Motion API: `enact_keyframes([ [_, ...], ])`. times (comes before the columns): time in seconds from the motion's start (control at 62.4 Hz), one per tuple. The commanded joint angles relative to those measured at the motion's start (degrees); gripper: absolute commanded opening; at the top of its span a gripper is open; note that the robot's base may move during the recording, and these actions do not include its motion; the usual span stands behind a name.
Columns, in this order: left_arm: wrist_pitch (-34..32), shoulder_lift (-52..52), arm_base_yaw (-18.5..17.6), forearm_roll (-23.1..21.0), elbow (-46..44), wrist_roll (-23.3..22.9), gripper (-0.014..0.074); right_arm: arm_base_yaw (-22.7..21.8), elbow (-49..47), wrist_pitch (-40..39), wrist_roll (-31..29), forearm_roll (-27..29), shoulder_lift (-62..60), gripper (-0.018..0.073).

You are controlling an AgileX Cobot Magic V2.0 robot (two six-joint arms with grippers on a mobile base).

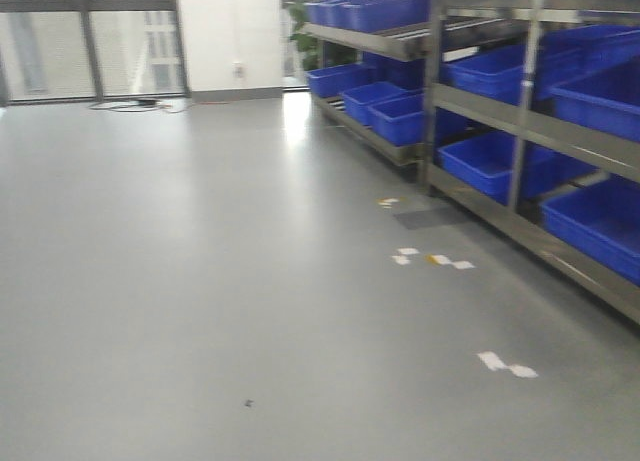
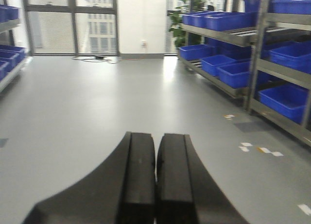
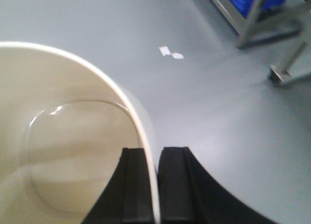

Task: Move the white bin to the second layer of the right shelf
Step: 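Drive down the aisle toward the windows carrying the bin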

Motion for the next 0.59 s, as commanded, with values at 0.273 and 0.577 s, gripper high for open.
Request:
enact_keyframes([
  [0.273,-4.77,-0.94,-0.05,-0.30,1.56,-0.30,0.0085,-0.33,-1.72,-4.88,0.00,0.00,-0.06,0.0057],
  [0.577,-4.77,-0.94,-0.05,-0.30,1.56,-0.30,0.0085,-0.33,-1.72,-4.88,0.00,0.00,-0.06,0.0057],
])
